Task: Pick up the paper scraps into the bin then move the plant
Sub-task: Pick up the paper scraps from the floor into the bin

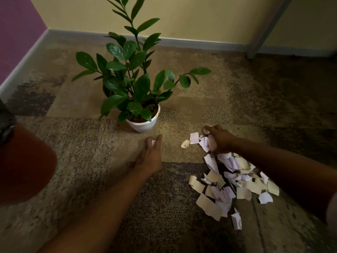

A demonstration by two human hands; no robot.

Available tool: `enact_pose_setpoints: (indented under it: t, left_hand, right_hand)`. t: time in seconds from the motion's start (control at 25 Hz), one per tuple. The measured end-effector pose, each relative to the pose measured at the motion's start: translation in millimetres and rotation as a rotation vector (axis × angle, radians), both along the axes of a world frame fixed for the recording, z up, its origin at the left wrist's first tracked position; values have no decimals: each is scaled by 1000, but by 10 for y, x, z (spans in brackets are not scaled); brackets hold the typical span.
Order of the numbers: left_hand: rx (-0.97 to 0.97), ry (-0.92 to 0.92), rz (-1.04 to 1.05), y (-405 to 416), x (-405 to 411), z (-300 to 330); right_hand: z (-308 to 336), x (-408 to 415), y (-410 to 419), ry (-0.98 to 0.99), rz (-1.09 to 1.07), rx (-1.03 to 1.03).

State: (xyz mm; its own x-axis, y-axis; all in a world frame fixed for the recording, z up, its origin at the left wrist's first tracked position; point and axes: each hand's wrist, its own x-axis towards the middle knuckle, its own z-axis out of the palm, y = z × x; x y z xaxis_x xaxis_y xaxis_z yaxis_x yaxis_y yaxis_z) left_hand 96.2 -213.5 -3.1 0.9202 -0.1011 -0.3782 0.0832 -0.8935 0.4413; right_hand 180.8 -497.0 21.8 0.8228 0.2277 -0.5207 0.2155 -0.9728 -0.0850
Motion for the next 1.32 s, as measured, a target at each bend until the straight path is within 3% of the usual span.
enact_pose_setpoints:
  t: [0.32,0.64,0.76,1.08,1.32]
  left_hand:
    - [-108,21,-74,-236,71,-6]
    - [-183,3,-54,-272,-212,-50]
    - [-208,14,50,-208,-345,23]
    - [-110,-140,103,453,-403,975]
    - [-22,-268,278,1261,-533,1844]
  right_hand:
    - [-69,-312,762,-84,164,249]
    - [-173,-753,1086,-42,25,320]
    - [-55,-825,1149,-33,-6,360]
    - [688,-919,1743,-75,-135,492]
    - [1370,-886,2603,-61,-130,679]
